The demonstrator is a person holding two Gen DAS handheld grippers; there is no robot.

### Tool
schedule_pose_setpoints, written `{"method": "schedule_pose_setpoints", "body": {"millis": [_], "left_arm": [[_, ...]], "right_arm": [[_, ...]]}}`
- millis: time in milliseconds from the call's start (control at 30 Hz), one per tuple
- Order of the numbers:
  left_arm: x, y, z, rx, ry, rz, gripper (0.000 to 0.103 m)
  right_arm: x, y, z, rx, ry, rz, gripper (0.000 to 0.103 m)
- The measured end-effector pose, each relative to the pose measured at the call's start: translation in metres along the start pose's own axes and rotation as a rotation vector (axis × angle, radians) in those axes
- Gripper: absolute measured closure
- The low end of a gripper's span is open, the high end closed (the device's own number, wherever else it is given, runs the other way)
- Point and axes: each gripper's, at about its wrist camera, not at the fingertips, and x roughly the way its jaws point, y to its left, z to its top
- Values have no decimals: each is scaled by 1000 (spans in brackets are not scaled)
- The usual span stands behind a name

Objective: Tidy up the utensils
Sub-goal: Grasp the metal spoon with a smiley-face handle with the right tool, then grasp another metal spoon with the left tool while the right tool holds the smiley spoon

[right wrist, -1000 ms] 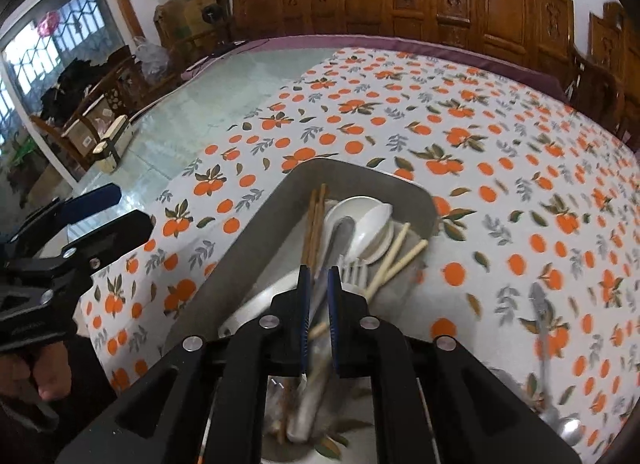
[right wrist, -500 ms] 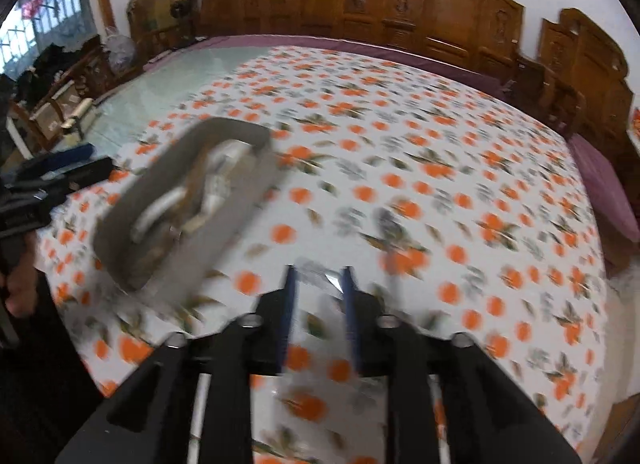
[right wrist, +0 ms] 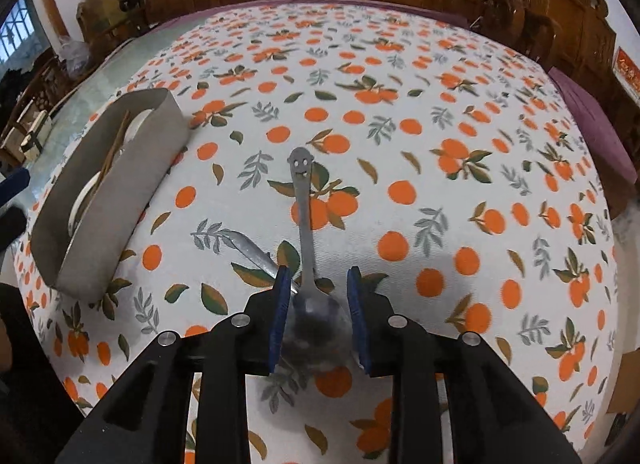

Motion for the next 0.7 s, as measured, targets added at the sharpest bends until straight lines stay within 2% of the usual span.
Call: {"method": "schedule_pose_setpoints", "body": {"millis": [200,400,467,667,700], "left_arm": [[2,-9,-4,27,11,-15,17],[2,-10,-5,27,17,-26,17],[2,-9,-5,28,17,-25,17],[1,-9,-5,29,17,-27,17],[2,-10,-5,30,18,-27,17]], "right_arm": [[20,4,11,2,59,-40,72],[25,7,20,-11,99,-92,78],[26,7,22,-9,115,-122,86],[29,4,27,12,131,-96,87],[29,3,28,19,132,-88,90]]}}
